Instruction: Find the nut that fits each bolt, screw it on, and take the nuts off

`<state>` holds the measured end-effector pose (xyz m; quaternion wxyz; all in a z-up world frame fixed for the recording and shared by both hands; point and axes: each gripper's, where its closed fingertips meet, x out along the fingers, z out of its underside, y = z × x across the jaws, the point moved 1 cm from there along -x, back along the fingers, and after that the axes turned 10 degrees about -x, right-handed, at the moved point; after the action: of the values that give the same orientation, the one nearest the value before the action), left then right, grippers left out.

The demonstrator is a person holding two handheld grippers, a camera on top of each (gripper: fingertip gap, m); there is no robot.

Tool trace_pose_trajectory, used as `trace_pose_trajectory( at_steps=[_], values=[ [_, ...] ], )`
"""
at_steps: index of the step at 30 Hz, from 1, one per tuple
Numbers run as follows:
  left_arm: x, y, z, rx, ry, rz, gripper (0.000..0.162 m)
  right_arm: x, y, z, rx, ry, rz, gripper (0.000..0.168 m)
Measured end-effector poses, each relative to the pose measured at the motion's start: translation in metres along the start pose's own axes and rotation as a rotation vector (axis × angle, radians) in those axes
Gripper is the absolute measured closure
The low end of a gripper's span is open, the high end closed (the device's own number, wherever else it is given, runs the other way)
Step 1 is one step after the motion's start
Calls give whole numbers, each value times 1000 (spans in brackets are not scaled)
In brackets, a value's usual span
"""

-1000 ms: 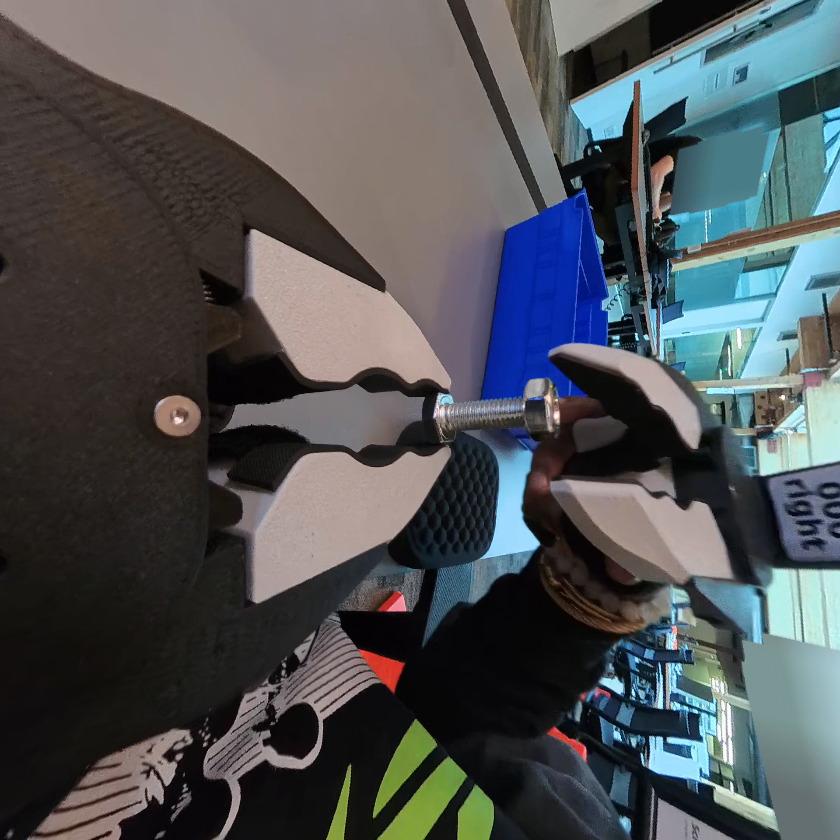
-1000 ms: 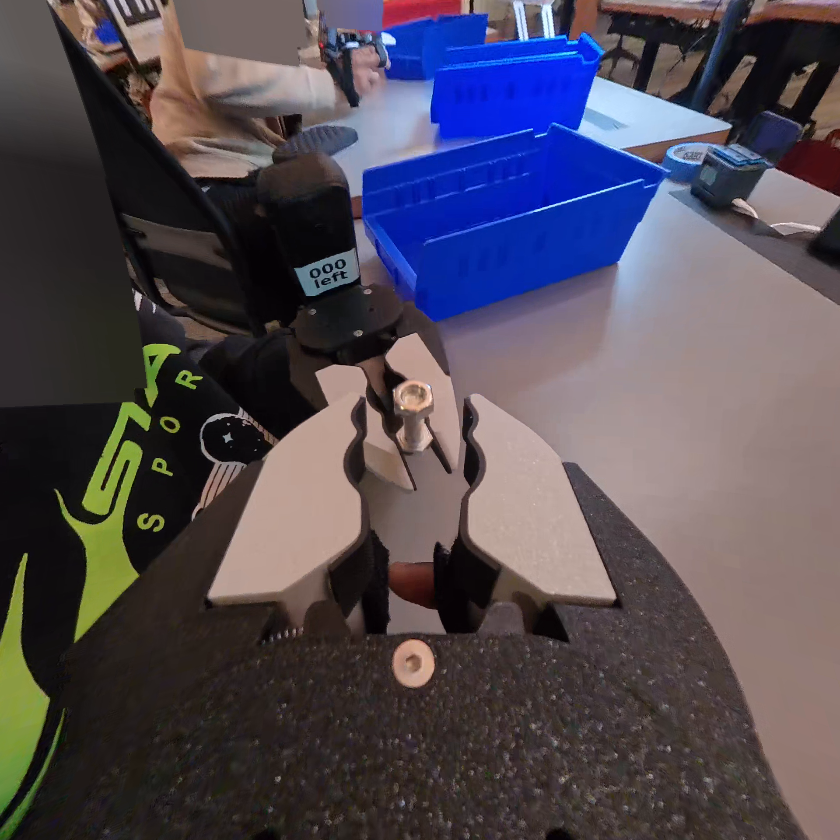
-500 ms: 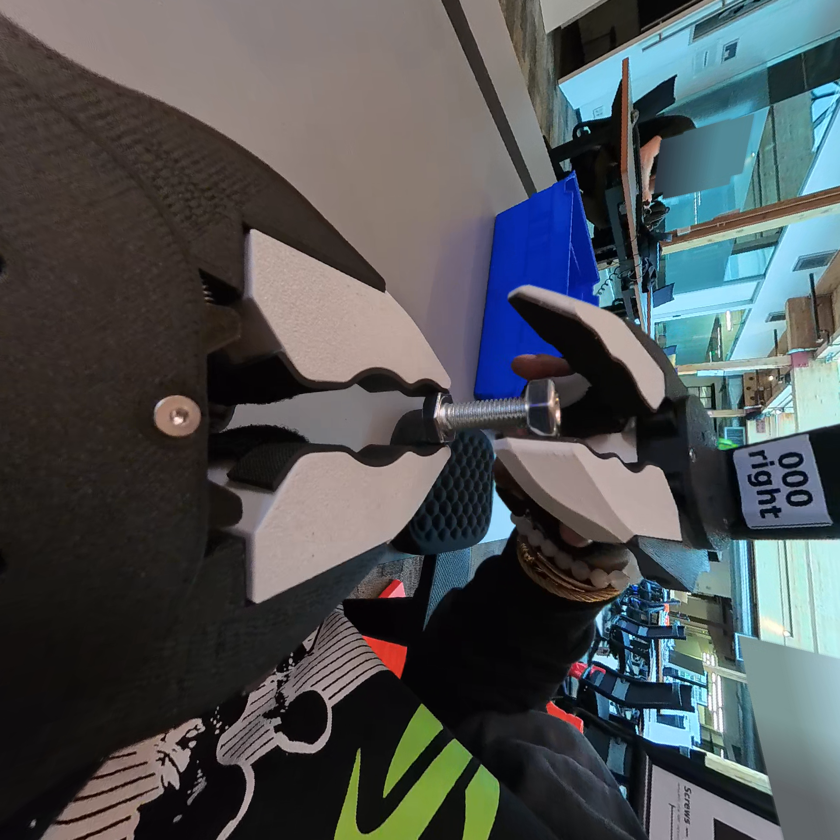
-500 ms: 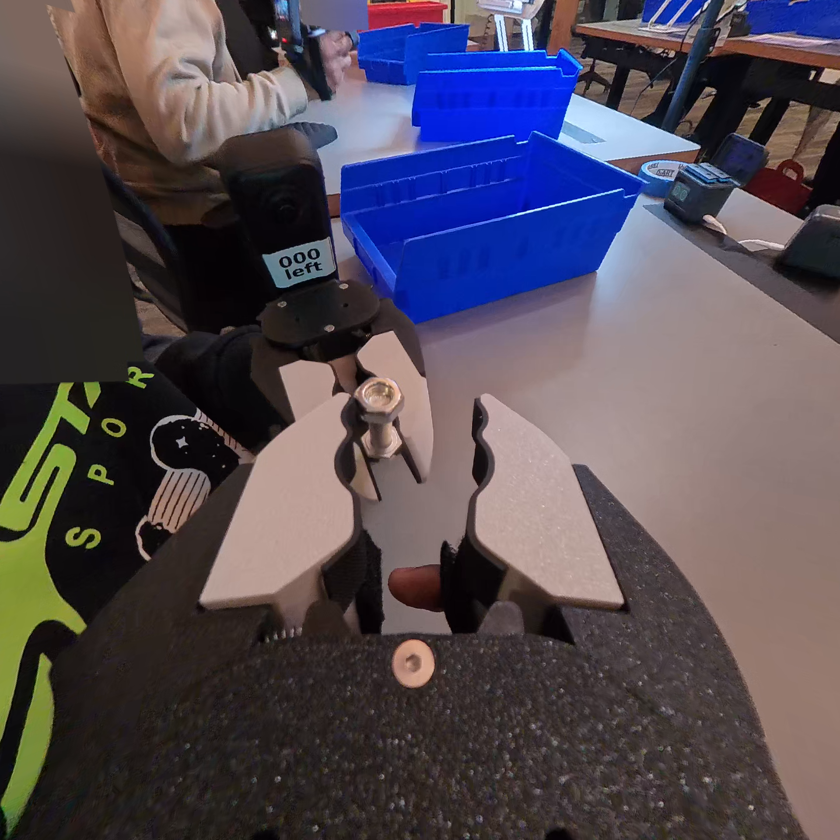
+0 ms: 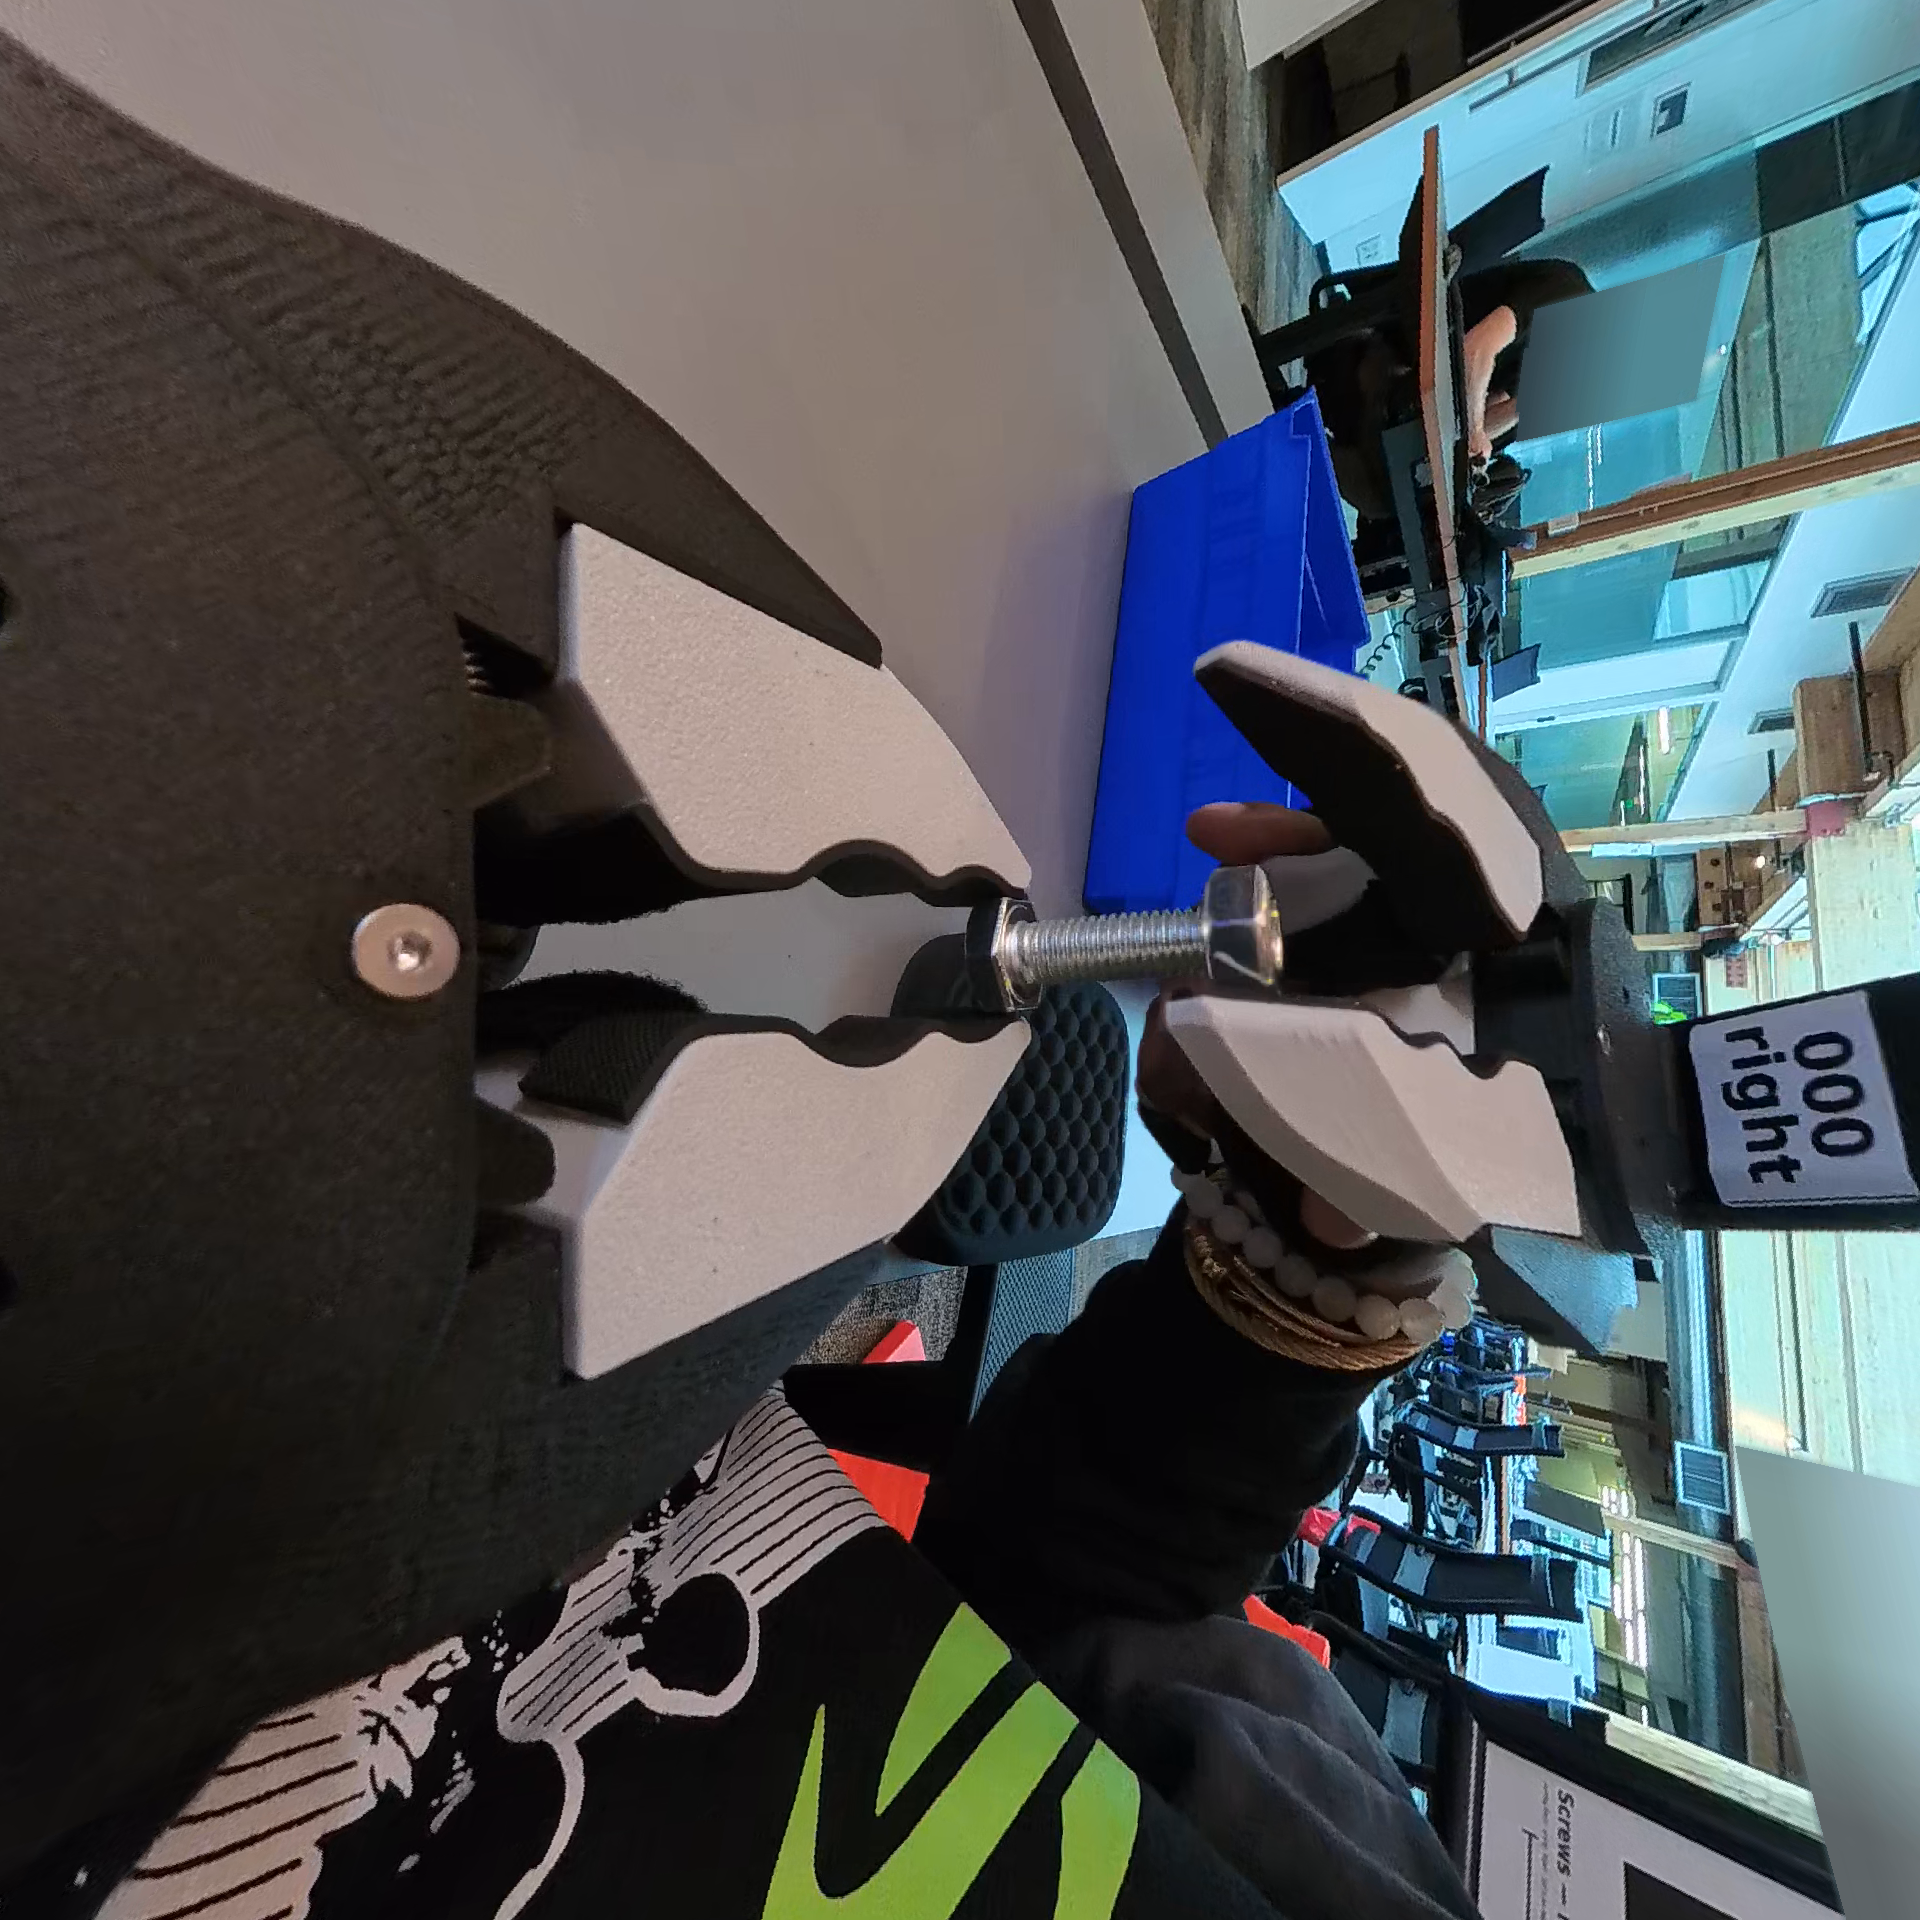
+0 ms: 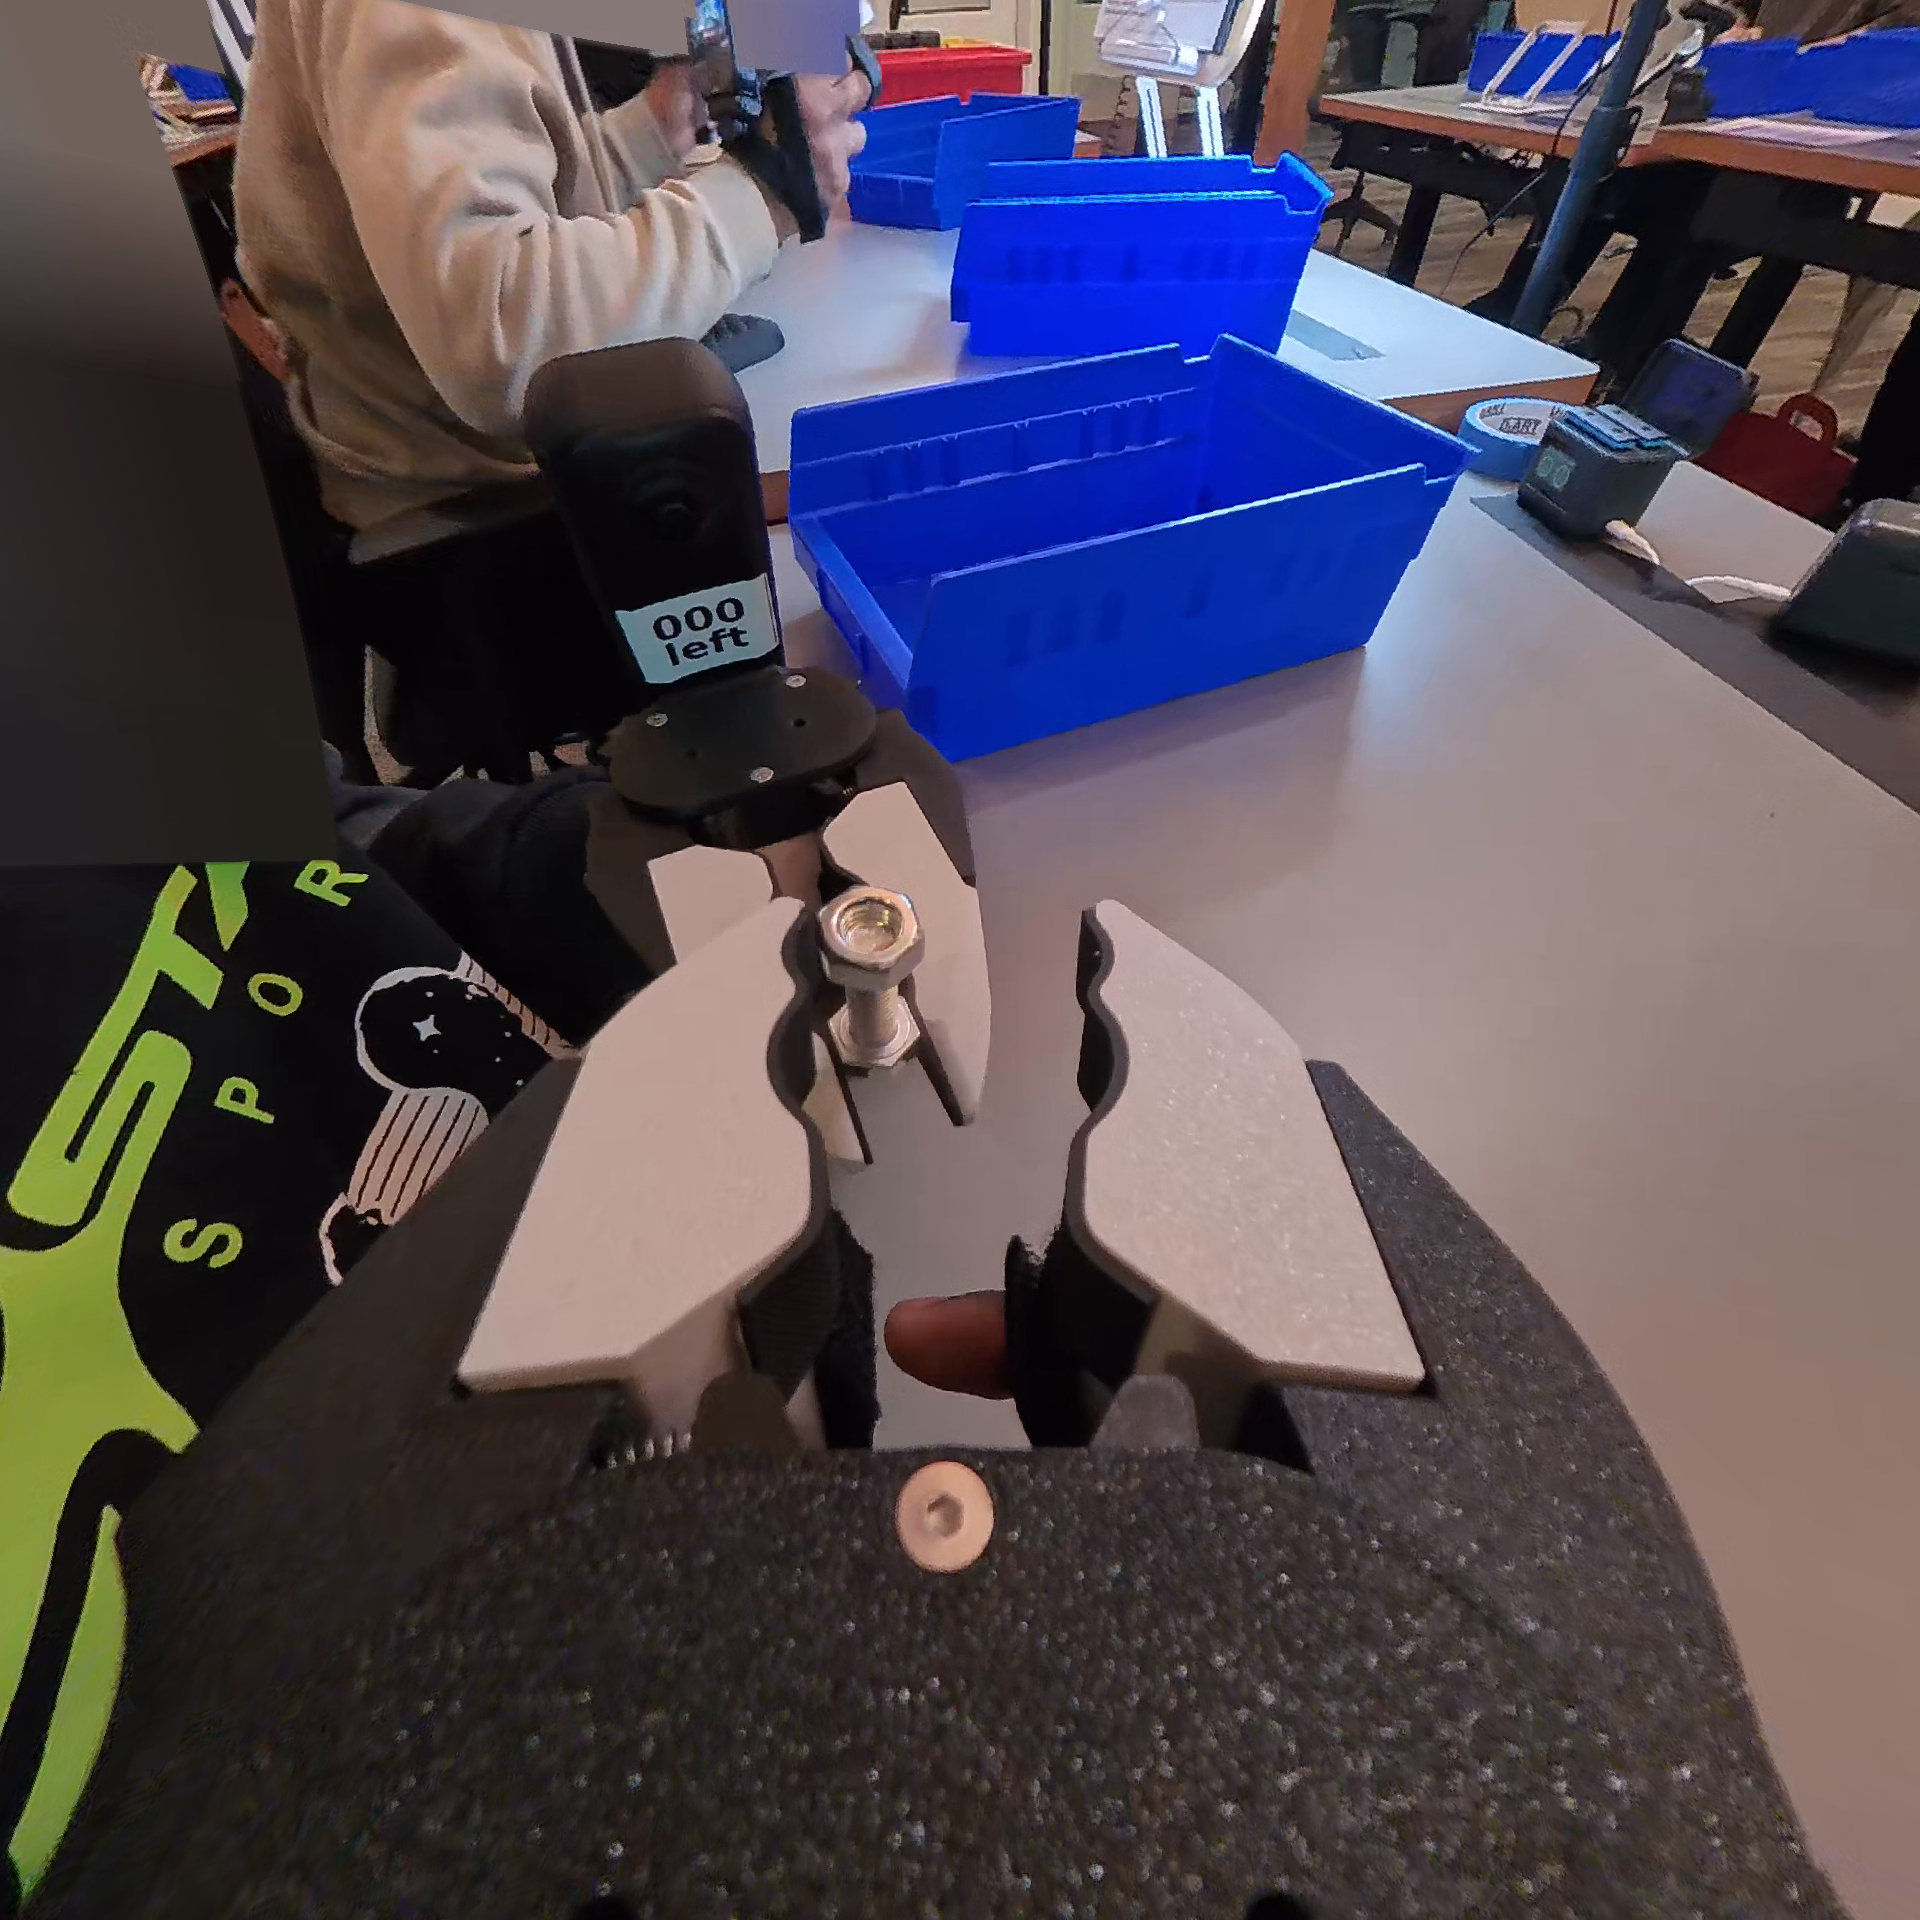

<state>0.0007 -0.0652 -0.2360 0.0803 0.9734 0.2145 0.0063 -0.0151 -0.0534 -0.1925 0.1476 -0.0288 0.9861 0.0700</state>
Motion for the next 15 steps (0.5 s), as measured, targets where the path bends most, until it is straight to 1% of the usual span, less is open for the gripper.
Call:
trace_pose_trajectory(
  at_steps=[7,11,14,15],
  values=[
    [0,0,-1,-6,8,3,144,-12,2,5,-2,-14,15,121],
    [0,0,-1,-4,5,1,143,-9,-3,-2,-10,11,-6,121],
    [0,-1,-1,-6,5,-2,144,-4,-8,-4,-26,-13,-46,129],
    [0,-1,0,-5,4,-6,144,-4,-9,-4,-25,-34,-65,129]
  ],
)
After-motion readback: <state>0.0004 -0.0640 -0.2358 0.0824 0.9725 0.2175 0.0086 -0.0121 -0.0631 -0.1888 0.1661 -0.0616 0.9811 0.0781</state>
